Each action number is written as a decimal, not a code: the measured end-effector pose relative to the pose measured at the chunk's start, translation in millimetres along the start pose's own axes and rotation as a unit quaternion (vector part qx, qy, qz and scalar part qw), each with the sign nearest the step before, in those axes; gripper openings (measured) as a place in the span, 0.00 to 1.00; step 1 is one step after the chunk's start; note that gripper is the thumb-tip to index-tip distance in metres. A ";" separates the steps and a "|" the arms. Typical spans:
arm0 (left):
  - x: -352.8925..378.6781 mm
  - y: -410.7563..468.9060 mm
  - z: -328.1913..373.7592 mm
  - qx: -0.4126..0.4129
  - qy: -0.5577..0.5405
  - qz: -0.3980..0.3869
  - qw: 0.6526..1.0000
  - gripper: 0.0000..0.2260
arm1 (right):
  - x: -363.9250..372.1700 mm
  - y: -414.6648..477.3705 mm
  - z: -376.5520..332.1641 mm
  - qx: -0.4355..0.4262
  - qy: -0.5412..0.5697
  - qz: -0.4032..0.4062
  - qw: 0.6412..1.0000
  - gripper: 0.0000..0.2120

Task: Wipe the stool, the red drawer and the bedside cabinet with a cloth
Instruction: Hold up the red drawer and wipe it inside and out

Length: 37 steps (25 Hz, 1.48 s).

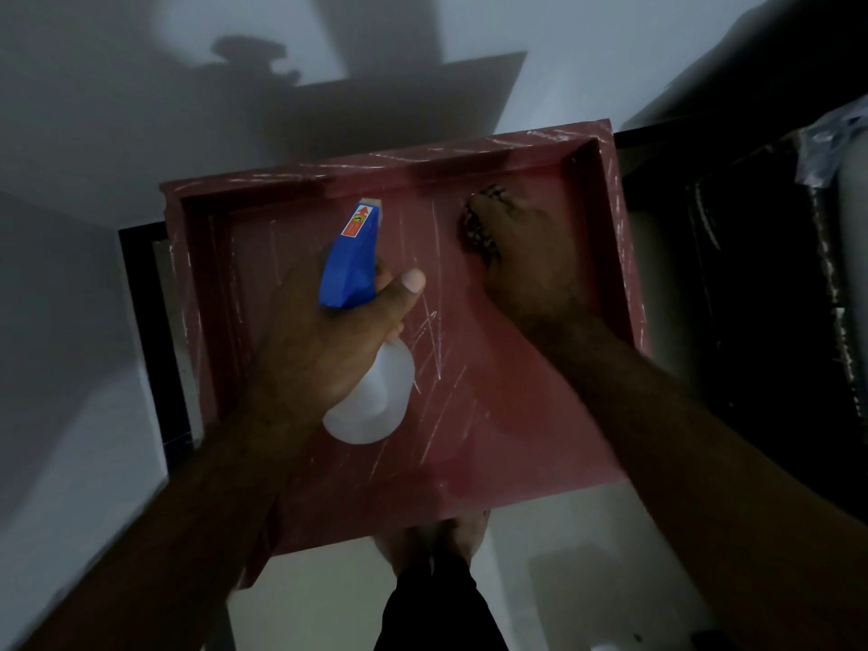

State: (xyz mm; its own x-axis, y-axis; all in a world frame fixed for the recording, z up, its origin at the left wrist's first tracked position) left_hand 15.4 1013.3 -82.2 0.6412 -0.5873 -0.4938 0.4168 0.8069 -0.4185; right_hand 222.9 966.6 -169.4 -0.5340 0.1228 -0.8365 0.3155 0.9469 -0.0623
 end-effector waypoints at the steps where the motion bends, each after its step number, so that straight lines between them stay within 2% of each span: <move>1: 0.5 -0.1 0.1 0.002 0.001 0.001 1.000 0.16 | 2.6 1.4 -2.1 -0.022 -0.004 -0.022 1.000 0.30; 3: 1.5 0.2 0.3 0.007 0.001 -0.002 1.000 0.15 | -1.4 3.8 2.1 -0.031 -0.005 -0.022 0.999 0.30; 7: 1.3 2.7 -1.7 0.010 -0.006 -0.004 1.000 0.14 | -17.7 5.6 19.8 0.048 0.010 0.059 0.997 0.30; 15: -1.9 3.8 0.8 0.006 -0.012 0.004 1.000 0.14 | 4.5 14.0 -8.2 -0.041 0.004 -0.037 0.998 0.34; 19: -5.5 3.1 -0.4 0.009 -0.011 0.013 1.000 0.15 | -16.2 7.2 15.1 0.033 0.027 0.040 0.998 0.31; 21: -8.1 4.4 -3.6 0.011 -0.009 0.014 1.000 0.15 | -10.1 7.8 7.4 0.051 0.026 0.045 0.997 0.33; 28: -7.2 3.6 -5.7 -0.002 -0.025 0.016 1.000 0.17 | 27.8 13.1 -42.6 -0.007 0.028 0.005 1.000 0.35; 33: -8.0 3.1 -7.5 -0.011 -0.021 0.007 1.000 0.17 | 22.4 15.7 -38.7 -0.065 0.015 -0.031 0.997 0.34; 37: -13.1 0.4 -11.3 -0.003 -0.022 0.010 1.000 0.17 | 10.9 9.0 -5.0 0.045 0.033 0.034 0.998 0.35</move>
State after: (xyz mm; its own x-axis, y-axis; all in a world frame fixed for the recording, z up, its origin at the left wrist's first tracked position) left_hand -0.1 1020.6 -84.5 0.6769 -0.5674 -0.4688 0.3997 0.8182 -0.4132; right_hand 216.0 978.0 -176.4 -0.5592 0.2077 -0.8026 0.4199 0.9057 -0.0582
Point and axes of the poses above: each hand's wrist, its own y-axis towards the middle knuckle, its own x-axis out of the palm, z = x × y, the point moved 6 cm from there along y, towards the middle knuckle, and after that the axes turned 12 degrees about y, right-handed, at the moved point
